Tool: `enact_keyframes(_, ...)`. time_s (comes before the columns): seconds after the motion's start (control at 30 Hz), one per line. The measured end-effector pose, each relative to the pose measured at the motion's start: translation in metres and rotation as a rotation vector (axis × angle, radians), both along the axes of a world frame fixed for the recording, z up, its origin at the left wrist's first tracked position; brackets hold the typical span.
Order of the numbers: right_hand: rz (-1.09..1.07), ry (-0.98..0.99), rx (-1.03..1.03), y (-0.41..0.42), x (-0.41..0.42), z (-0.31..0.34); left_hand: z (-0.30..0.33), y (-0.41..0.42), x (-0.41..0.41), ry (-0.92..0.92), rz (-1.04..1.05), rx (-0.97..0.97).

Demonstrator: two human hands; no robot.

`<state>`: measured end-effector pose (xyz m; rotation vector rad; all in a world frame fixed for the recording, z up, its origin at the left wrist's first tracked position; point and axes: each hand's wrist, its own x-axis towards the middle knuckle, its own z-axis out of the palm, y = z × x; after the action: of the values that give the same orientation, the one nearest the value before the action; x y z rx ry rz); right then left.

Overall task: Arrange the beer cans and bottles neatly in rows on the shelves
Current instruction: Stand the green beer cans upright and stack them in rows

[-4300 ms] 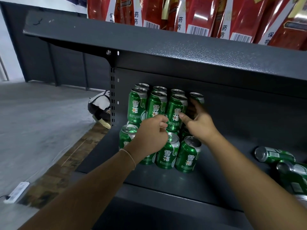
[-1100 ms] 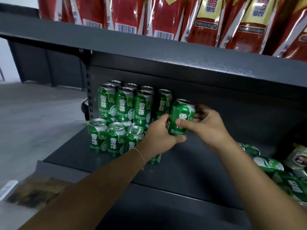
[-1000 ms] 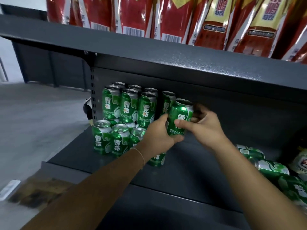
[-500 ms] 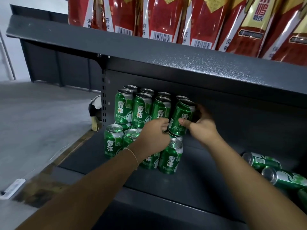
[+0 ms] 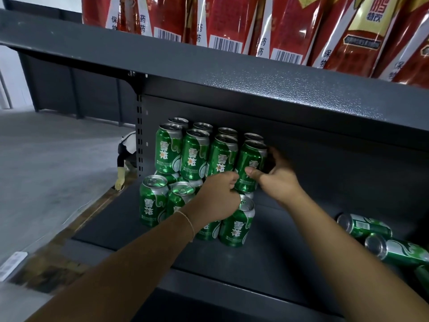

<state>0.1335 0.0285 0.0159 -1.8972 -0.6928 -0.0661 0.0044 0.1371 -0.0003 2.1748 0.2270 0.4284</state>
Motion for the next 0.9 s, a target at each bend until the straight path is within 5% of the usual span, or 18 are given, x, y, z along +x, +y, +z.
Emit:
enact_keyframes(0.57,0.030,-0.017,0.012,-0.005,0.006,-0.008,0.001,-0.008,0.004,-0.017,0.082,0.097)
enact_keyframes(0.9,-0.060,-0.009,0.126,-0.050,0.013,-0.006,0.010,-0.040,0.013,-0.317,0.046,0.165)
